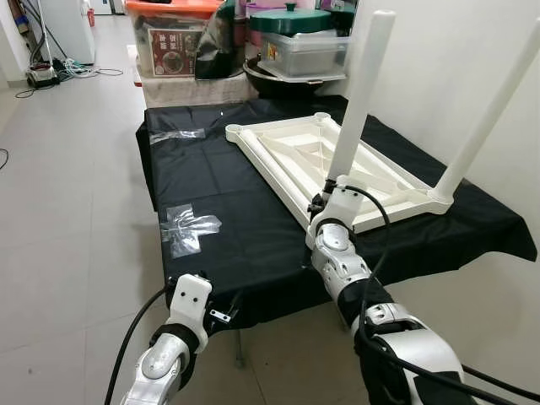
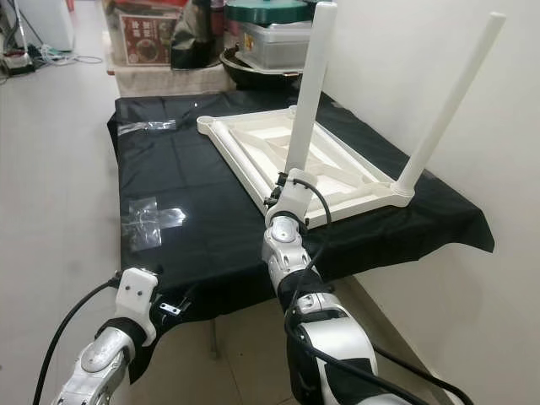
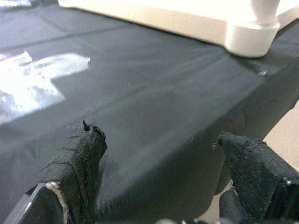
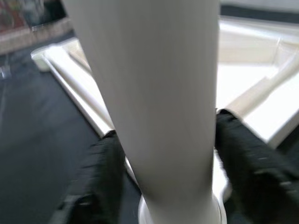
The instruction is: Building children table
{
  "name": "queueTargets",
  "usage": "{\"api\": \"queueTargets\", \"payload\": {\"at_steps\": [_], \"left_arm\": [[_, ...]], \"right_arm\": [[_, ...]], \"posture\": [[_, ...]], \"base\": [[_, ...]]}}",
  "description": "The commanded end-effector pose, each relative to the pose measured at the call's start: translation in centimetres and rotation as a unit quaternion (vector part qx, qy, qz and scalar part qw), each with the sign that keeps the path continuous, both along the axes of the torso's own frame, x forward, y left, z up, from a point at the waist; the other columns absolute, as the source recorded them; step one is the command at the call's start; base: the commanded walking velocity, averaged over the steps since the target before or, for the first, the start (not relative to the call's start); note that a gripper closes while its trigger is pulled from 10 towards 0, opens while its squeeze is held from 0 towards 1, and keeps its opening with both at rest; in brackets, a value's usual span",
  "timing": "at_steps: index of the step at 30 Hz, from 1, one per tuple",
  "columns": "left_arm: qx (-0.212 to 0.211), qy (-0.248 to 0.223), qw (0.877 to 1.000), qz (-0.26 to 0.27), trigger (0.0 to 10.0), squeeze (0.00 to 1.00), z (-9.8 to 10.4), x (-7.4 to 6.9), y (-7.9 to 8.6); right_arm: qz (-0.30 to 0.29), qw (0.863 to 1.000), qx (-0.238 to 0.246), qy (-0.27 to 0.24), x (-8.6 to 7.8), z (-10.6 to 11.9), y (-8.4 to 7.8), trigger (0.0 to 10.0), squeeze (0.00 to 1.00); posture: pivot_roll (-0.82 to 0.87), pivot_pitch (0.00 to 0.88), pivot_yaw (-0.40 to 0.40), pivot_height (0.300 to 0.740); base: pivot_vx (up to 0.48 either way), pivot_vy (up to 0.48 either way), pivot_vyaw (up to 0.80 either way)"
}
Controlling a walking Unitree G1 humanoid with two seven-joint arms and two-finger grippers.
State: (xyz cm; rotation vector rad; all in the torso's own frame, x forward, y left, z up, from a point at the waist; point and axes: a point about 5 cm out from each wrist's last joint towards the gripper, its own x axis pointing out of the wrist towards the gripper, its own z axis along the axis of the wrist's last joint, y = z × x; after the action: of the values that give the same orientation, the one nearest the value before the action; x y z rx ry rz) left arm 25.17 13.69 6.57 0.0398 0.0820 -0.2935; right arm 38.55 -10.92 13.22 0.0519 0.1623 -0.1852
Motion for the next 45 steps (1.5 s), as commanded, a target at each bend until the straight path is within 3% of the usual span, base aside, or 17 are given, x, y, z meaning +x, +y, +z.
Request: {"api": "queueTargets", "payload": {"at_steps": [1,9,10,18,20,24,27,28,29,30,31,32,33,35,37,41,45], "left_arm": [[0.001,0.008,1.0,0.0,10.0,0.0,-0.4,-0.2,0.0],[-0.003,-0.005,1.0,-0.001,10.0,0.0,0.3,0.3,-0.3],[-0.001,-0.001,1.0,-0.005,10.0,0.0,0.1,0.2,-0.2],[0.006,0.006,1.0,-0.013,10.0,0.0,-0.3,0.0,-0.2],[0.01,-0.002,1.0,-0.012,10.0,0.0,-0.2,0.1,-0.4],[0.007,-0.011,1.0,-0.008,10.0,0.0,0.2,0.4,-0.4],[0.007,-0.011,1.0,-0.008,10.0,0.0,0.2,0.4,-0.4],[0.013,-0.011,1.0,-0.013,10.0,0.0,0.2,0.4,-0.5],[0.013,-0.011,1.0,-0.013,10.0,0.0,0.2,0.4,-0.5],[0.016,-0.008,1.0,-0.013,10.0,0.0,0.0,0.3,-0.4],[0.016,-0.008,1.0,-0.013,10.0,0.0,0.0,0.3,-0.4],[0.018,-0.005,1.0,-0.012,10.0,0.0,-0.2,0.0,-0.3],[0.018,-0.005,1.0,-0.012,10.0,0.0,-0.2,0.0,-0.3],[0.019,-0.004,1.0,-0.011,10.0,0.0,-0.3,-0.3,-0.2],[0.019,-0.004,1.0,-0.011,10.0,0.0,-0.3,-0.3,-0.2],[0.014,-0.011,1.0,-0.016,10.0,0.0,0.1,0.2,-0.3],[0.022,-0.008,0.999,-0.029,10.0,0.0,0.1,0.3,-0.4]], "right_arm": [[0.015,1.0,0.001,-0.007,-0.1,-0.1,0.1,10.0,1.0],[0.104,0.994,0.013,-0.044,0.5,1.4,1.2,10.0,0.93],[0.155,0.985,0.003,-0.07,0.9,2.6,1.4,10.0,0.0],[0.333,0.938,-0.027,-0.095,1.0,3.9,1.7,10.0,0.0],[0.444,0.893,-0.04,-0.062,0.3,3.0,2.0,10.0,0.0],[0.526,0.847,-0.068,-0.029,-0.6,1.8,2.9,9.7,0.0],[0.526,0.847,-0.068,-0.029,-0.6,1.8,2.9,9.7,0.0],[0.545,0.834,-0.075,-0.022,-1.0,1.4,3.6,3.5,0.0],[0.545,0.834,-0.075,-0.022,-1.0,1.4,3.6,3.5,0.0],[0.537,0.84,-0.068,-0.027,-1.1,1.2,4.4,0.0,0.0],[0.537,0.84,-0.068,-0.027,-1.1,1.2,4.4,0.0,0.0],[0.46,0.885,-0.069,-0.03,-0.5,1.1,4.4,0.0,0.0],[0.46,0.885,-0.069,-0.03,-0.5,1.1,4.4,0.0,0.0],[0.269,0.961,-0.056,-0.011,0.5,0.7,2.6,0.0,0.0],[0.269,0.961,-0.056,-0.011,0.5,0.7,2.6,0.0,0.0],[0.012,0.997,-0.06,0.042,0.0,-1.6,-2.1,0.0,0.0],[0.005,0.998,-0.047,0.034,-0.7,-2.6,-1.9,0.0,0.0]], "posture": [[0.07,0.0,-0.084,0.74],[0.08,0.0,-0.093,0.74],[0.07,0.0,-0.078,0.74],[0.08,0.0,-0.088,0.74],[0.1,0.0,-0.107,0.74],[0.12,0.0,-0.123,0.74],[0.12,0.0,-0.123,0.74],[0.12,0.0,-0.123,0.74],[0.12,0.0,-0.123,0.74],[0.12,0.0,-0.118,0.74],[0.12,0.0,-0.118,0.74],[0.12,0.0,-0.118,0.74],[0.12,0.0,-0.118,0.74],[0.11,0.0,-0.109,0.74],[0.11,0.0,-0.109,0.74],[0.1,0.0,-0.092,0.74],[0.08,0.0,-0.07,0.74]], "base": [[0.0,0.0,0.0],[0.0,0.0,0.0],[0.0,0.0,0.0],[0.0,0.0,0.0],[0.0,0.0,0.0],[0.0,0.0,0.0],[0.0,0.0,0.0],[0.0,0.0,0.0],[0.0,0.0,0.0],[0.0,0.0,0.0],[0.0,0.0,0.0],[0.0,0.0,0.0],[0.0,0.0,0.0],[0.0,0.0,0.0],[0.0,0.0,0.0],[0.0,0.0,0.0],[0.0,0.0,0.0]]}}
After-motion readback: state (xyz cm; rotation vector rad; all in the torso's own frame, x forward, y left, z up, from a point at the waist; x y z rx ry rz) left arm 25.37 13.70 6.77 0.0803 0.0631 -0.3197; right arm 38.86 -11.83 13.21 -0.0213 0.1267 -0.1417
